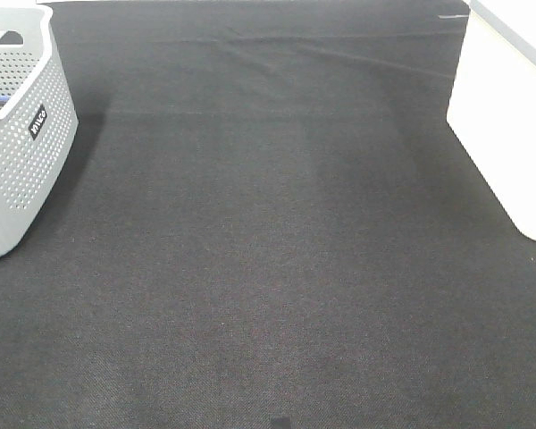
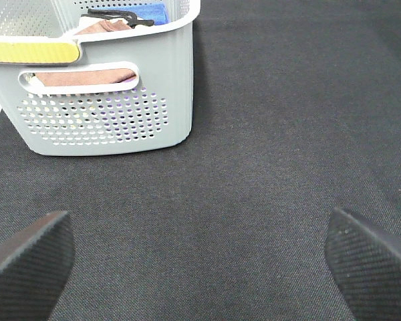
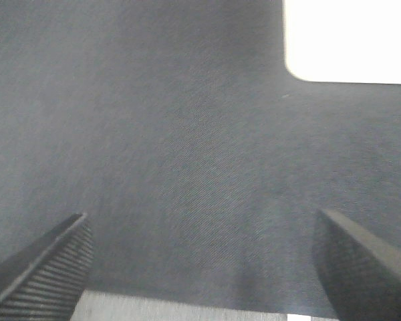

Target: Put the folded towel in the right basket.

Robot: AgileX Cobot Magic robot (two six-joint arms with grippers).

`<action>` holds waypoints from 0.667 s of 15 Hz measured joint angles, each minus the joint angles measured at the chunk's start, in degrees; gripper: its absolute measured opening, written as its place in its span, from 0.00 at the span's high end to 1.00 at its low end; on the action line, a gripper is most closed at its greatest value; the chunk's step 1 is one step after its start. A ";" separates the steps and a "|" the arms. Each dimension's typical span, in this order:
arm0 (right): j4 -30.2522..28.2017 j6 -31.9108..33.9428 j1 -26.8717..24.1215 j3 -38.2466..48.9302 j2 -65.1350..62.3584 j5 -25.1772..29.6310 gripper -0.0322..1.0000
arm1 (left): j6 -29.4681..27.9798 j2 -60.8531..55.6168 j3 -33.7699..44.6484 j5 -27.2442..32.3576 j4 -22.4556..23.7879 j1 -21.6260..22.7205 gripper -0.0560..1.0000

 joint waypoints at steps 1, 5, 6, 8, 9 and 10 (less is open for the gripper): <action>0.00 0.00 -1.03 0.00 -0.86 0.00 0.16 | 0.00 0.00 0.00 0.00 0.00 0.00 0.03; 0.23 0.00 -2.52 0.00 -9.63 0.00 0.16 | 0.00 0.00 0.00 0.00 0.00 0.00 0.03; 0.34 0.00 -2.52 0.17 -10.03 0.11 0.16 | 0.00 0.00 0.00 0.00 0.00 0.00 0.03; 0.57 0.00 -2.52 0.29 -10.20 0.17 0.16 | 0.00 0.00 0.00 0.00 0.00 0.00 0.03; 0.57 0.00 -2.52 0.29 -10.20 0.17 0.16 | 0.00 0.00 0.00 0.00 0.00 0.00 0.03; 0.57 0.00 -2.52 0.29 -10.20 0.17 0.16 | 0.00 0.00 0.00 0.00 0.00 0.00 0.03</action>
